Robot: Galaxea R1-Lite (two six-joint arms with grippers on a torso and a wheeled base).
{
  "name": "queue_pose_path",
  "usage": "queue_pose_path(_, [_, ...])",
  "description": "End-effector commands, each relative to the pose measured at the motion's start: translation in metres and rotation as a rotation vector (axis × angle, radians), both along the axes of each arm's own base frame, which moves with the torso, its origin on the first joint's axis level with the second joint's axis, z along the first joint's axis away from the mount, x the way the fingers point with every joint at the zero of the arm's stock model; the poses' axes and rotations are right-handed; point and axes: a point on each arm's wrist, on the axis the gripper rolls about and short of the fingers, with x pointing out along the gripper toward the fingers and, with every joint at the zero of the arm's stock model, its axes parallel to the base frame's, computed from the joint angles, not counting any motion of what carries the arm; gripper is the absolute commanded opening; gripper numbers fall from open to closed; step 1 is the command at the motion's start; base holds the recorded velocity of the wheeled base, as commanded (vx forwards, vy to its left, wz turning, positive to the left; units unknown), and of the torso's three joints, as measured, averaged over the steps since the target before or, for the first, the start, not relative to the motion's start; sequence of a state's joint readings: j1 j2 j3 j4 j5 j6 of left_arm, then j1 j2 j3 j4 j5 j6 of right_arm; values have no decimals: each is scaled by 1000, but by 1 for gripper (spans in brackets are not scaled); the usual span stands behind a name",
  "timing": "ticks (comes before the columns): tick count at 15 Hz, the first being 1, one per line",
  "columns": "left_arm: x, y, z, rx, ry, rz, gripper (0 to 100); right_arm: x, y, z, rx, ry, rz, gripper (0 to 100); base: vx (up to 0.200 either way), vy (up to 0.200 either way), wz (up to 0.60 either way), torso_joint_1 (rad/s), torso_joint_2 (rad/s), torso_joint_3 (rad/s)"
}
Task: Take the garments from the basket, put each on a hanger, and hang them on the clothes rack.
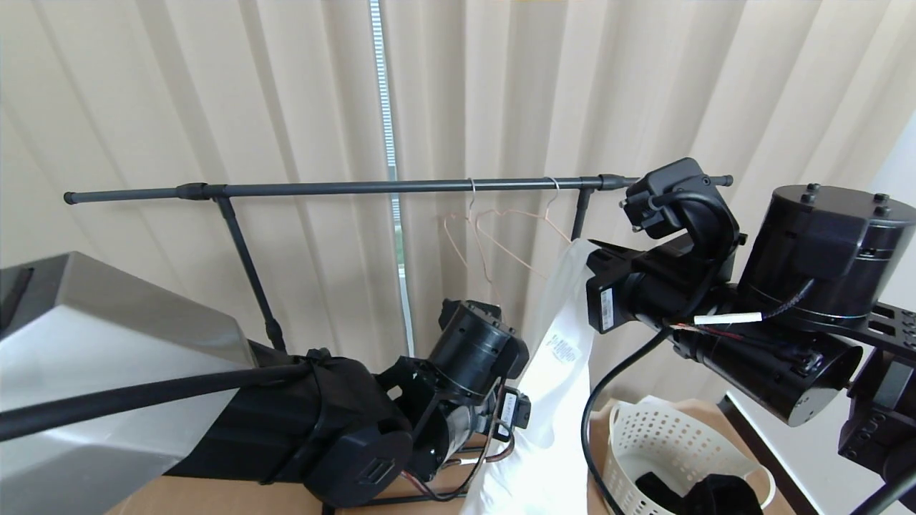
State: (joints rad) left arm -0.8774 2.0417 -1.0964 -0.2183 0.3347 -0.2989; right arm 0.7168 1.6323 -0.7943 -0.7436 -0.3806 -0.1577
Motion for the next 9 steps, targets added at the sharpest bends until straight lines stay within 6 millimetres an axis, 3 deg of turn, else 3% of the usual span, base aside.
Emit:
queue_pose_path(1, [-6,9,5,0,-2,5,100,-1,-2,3,6,-8,-2,0,0,0,0,0,0,0])
queue_pose_path(6, [-15,21,7,20,0,18,100,6,-10,3,-19,-16,-36,0,0,0,0,0,0,0])
queue_pose_path(7, [-16,22,6,23,1,19,0,6,-10,3,-19,-16,-36,0,0,0,0,0,0,0])
queue_pose_path(9, [-20,24,3,20,8,23,0,8,-12,2,-20,-15,-46,0,0,0,0,0,0,0])
